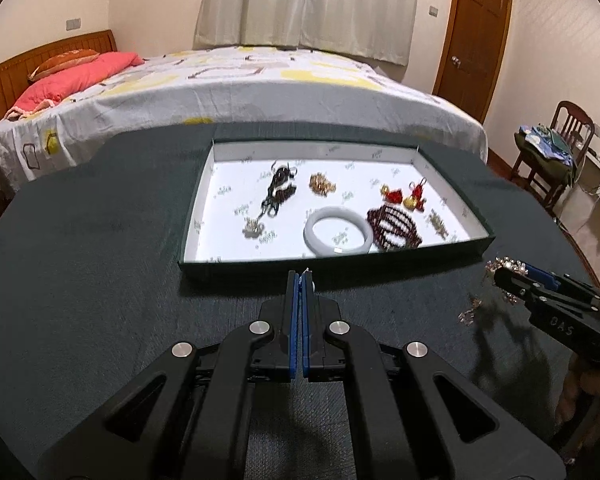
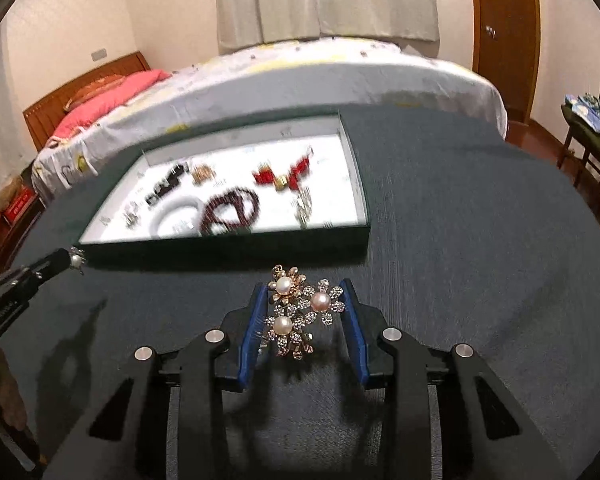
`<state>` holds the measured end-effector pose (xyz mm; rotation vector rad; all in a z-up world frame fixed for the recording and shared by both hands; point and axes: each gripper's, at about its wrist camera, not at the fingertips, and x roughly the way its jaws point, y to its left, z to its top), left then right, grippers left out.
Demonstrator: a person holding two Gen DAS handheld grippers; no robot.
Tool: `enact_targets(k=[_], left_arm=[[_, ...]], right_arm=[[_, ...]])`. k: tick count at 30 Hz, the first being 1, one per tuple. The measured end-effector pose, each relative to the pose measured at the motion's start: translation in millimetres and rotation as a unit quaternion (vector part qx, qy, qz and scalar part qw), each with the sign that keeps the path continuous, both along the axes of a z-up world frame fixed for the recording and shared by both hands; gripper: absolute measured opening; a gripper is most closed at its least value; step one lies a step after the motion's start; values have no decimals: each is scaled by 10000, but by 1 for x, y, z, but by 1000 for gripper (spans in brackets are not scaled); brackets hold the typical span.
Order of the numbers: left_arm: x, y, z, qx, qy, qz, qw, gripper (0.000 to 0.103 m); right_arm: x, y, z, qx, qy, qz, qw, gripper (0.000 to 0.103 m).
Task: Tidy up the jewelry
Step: 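Grasp the pearl cluster brooch with the right tool while the left tool holds its brooch, then carry both brooches into the box and open both tools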
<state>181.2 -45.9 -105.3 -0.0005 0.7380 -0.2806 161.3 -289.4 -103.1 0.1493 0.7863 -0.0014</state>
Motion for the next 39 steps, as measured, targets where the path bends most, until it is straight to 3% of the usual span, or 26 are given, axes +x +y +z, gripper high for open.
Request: enact_targets(k=[14,26,33,39], left_arm=[[14,-8,56,-284,-660,-113,9973,2],[63,-28,99,-409,-1236,-205,9913,2],[99,-47,105,-398,-1424,-224,9888,2],[134,-66,77,-286,-1171,-218,9925,2]], right_arm=[[12,13,80,6,-1027,265,9944,37],[64,13,124,-87,-1703,360,9847,37],[106,12,125,-185,-1848,358,9820,37],[140,7,93,-156,-1631,283,9861,37]])
